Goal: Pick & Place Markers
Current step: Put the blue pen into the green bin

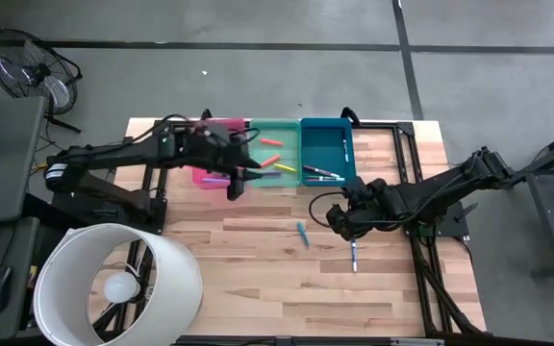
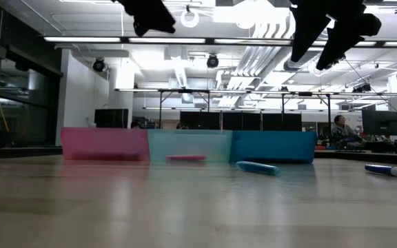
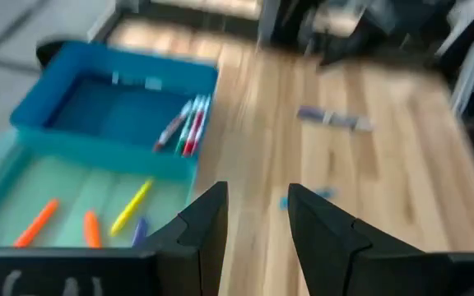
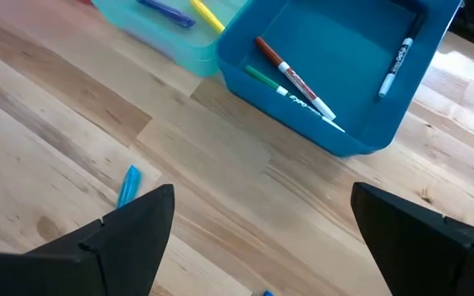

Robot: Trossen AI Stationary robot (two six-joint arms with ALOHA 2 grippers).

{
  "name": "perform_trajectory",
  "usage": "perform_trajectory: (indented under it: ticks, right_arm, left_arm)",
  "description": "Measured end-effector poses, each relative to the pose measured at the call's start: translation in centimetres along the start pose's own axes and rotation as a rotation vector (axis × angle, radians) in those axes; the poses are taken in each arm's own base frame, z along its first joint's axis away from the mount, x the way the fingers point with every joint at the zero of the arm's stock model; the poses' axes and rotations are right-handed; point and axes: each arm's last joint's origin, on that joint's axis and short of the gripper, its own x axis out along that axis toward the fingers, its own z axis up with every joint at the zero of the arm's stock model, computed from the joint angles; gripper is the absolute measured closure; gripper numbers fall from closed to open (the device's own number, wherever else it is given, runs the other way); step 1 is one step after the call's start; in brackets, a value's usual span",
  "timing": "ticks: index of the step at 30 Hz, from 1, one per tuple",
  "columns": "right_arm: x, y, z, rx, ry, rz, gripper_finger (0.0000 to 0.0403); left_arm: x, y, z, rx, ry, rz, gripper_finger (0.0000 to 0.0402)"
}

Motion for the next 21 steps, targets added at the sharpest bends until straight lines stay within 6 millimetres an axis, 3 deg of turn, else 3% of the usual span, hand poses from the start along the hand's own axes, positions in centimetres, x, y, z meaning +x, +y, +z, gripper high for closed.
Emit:
perform_trajectory:
  ticks: [14, 21]
  right_arm:
    - [0.0, 0.1, 0.1, 0.006, -0.009, 0.009, 0.0045]
    - [0.0, 0.2, 0.1, 0.009, -0.011, 0.012, 0.0045]
  left_arm:
    - [-2.0, -2.5, -7.8, -0.148, -0.253, 0.018, 0.0275]
    - [-4.0, -3.4, -10.4, -0.171, -0.363, 0.089, 0.0275]
